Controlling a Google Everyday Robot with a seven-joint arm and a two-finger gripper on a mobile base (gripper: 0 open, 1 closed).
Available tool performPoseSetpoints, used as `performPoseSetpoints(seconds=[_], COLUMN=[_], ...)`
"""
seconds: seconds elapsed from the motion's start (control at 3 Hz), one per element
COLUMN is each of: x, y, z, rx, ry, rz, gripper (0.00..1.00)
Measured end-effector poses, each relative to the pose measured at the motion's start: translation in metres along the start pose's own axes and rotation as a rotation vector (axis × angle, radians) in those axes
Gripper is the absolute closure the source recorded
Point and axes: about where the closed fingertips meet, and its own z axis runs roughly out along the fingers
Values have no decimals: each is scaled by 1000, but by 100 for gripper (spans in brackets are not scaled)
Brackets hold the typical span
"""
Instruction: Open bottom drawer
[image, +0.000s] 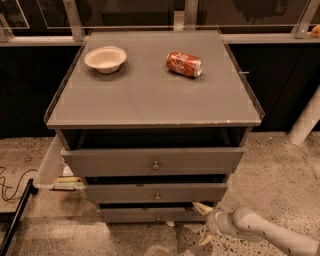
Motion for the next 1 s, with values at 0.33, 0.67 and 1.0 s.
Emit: performPoseSetpoints(seconds=[0.33,0.67,1.0], x=[0,6,18], y=[0,10,25], z=[0,16,37], rx=[0,-34,-77], ry=[0,19,7], rz=[0,19,85], gripper=[0,0,0])
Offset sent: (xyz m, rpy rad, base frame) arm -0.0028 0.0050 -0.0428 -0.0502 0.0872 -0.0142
